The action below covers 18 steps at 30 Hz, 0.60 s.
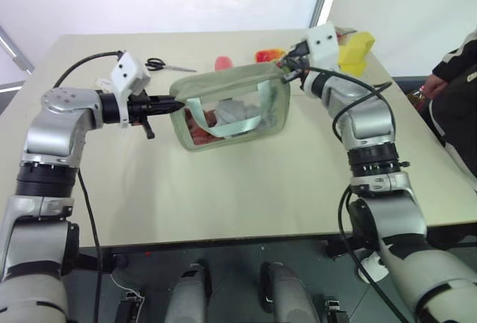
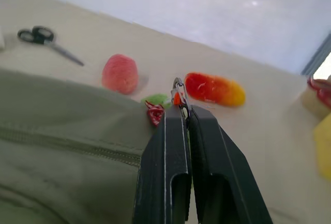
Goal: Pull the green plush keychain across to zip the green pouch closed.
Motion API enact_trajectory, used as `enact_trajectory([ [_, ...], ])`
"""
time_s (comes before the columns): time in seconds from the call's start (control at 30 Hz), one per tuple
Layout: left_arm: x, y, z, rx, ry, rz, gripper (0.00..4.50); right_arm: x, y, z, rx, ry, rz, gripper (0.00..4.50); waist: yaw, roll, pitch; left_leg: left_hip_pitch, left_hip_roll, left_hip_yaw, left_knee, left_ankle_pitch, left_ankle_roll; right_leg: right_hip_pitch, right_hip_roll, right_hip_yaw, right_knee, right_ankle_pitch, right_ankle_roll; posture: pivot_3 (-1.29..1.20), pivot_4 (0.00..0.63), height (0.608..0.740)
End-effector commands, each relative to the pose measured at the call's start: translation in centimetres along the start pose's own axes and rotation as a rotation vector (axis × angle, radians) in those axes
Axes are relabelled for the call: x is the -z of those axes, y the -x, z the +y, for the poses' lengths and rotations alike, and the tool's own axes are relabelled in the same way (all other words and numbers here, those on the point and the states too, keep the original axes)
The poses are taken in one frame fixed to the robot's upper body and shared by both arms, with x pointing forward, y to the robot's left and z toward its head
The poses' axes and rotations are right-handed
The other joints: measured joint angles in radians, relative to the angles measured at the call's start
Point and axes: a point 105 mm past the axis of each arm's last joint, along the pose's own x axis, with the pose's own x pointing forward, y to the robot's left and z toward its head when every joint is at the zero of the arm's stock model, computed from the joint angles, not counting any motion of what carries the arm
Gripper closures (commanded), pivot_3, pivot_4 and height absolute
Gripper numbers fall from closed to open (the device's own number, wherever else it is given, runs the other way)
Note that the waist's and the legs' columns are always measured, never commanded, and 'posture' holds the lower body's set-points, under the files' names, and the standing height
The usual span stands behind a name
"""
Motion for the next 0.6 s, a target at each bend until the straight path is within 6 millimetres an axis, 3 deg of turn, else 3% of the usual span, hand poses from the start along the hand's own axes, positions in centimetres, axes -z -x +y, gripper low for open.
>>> enact_trajectory([
  [0.03, -0.3, 2.2, 1.6, -0.082, -0.020, 0.021, 4.50, 1.4, 2.3, -6.5, 0.305, -0.246, 0.012, 4.45, 0.002, 0.000, 0.000, 0.000, 0.000, 0.000, 0.000, 0.000, 0.000, 0.000, 0.000, 0.000, 0.000, 0.000, 0.000, 0.00, 0.150, 0.740],
  [0.23, -0.1, 2.6, 1.6, -0.089, -0.025, 0.029, 4.50, 6.0, 4.2, -7.8, 0.523, -0.869, 0.016, 4.45, 0.006, 0.000, 0.000, 0.001, 0.000, 0.000, 0.000, 0.000, 0.000, 0.001, 0.000, 0.000, -0.001, 0.000, 0.000, 0.00, 0.150, 0.740],
  [0.33, -0.1, 2.6, 1.5, -0.090, -0.024, 0.030, 4.50, 7.6, 5.2, -7.9, 0.619, -1.029, 0.031, 4.45, 0.004, 0.000, 0.000, 0.003, 0.000, 0.000, 0.000, 0.000, 0.000, 0.003, 0.000, 0.000, -0.001, -0.001, -0.002, 0.00, 0.150, 0.740],
  [0.43, -0.1, 2.6, 1.6, -0.093, -0.025, 0.030, 4.50, 10.3, 6.3, -6.7, 0.724, -1.174, 0.096, 4.45, 0.003, 0.000, 0.000, 0.005, 0.001, 0.000, 0.000, 0.000, 0.000, 0.005, 0.000, 0.000, -0.001, -0.002, -0.003, 0.00, 0.150, 0.740],
  [0.6, -0.1, 2.6, 1.7, -0.093, -0.026, 0.033, 4.50, 11.6, 6.3, -2.8, 0.681, -1.336, 0.166, 4.45, 0.001, 0.000, 0.000, 0.007, 0.002, 0.000, -0.001, -0.001, 0.000, 0.008, 0.000, 0.000, -0.004, -0.002, -0.003, 0.00, 0.150, 0.740],
])
